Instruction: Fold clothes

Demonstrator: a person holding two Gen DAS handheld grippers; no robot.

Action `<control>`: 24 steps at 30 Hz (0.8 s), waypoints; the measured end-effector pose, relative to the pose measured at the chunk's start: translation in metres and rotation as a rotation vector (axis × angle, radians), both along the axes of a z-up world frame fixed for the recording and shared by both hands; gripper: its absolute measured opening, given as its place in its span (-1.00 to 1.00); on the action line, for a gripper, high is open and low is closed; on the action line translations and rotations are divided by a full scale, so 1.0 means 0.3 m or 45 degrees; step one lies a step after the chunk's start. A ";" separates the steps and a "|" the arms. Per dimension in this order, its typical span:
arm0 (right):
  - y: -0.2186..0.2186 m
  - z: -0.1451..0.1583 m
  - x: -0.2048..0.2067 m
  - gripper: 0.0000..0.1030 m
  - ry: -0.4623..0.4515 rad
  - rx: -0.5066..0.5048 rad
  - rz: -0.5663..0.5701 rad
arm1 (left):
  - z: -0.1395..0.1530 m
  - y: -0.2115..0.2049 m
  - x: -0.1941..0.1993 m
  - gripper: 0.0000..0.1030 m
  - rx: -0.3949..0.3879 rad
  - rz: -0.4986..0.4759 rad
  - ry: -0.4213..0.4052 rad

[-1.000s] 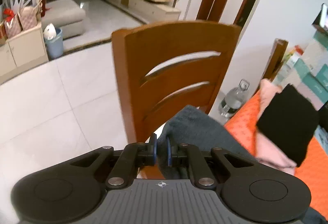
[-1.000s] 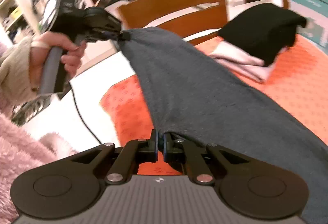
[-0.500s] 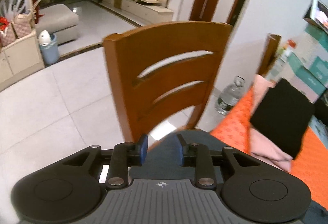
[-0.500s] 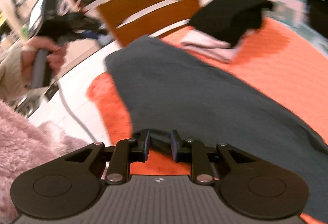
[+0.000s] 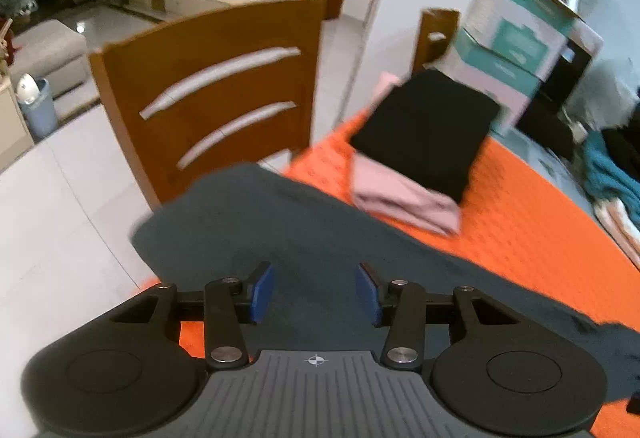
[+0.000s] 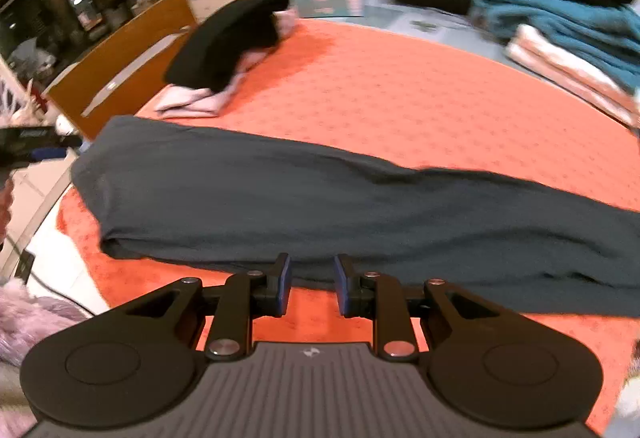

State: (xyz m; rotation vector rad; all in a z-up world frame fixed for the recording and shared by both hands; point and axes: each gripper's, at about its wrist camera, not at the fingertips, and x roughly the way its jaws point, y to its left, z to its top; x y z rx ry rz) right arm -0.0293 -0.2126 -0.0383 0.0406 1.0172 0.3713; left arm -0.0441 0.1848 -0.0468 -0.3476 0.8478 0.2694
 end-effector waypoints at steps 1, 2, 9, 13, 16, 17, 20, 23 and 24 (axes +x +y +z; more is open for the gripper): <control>-0.026 -0.005 -0.004 -0.48 0.002 -0.004 -0.016 | -0.001 -0.028 -0.006 0.01 -0.005 -0.014 0.003; -0.052 -0.010 -0.008 -0.48 0.003 -0.009 -0.032 | -0.001 -0.056 -0.012 0.04 -0.007 -0.029 0.006; -0.243 -0.057 -0.017 -0.48 0.016 -0.037 -0.157 | -0.010 -0.230 -0.044 0.08 0.037 -0.159 0.035; -0.361 -0.084 -0.020 -0.48 0.022 -0.043 -0.248 | -0.024 -0.308 -0.064 0.11 0.043 -0.211 0.051; -0.456 -0.107 -0.020 -0.48 0.027 -0.041 -0.325 | -0.039 -0.360 -0.080 0.15 0.048 -0.229 0.074; -0.483 -0.115 -0.019 -0.48 0.027 -0.044 -0.347 | -0.042 -0.374 -0.087 0.15 0.049 -0.230 0.078; -0.557 -0.137 -0.011 -0.48 0.025 -0.052 -0.407 | -0.047 -0.411 -0.106 0.16 0.058 -0.230 0.087; -0.623 -0.163 0.002 -0.48 0.022 -0.053 -0.458 | -0.047 -0.442 -0.118 0.18 0.068 -0.223 0.091; -0.643 -0.172 0.007 -0.48 0.023 -0.052 -0.473 | -0.046 -0.450 -0.120 0.19 0.069 -0.218 0.093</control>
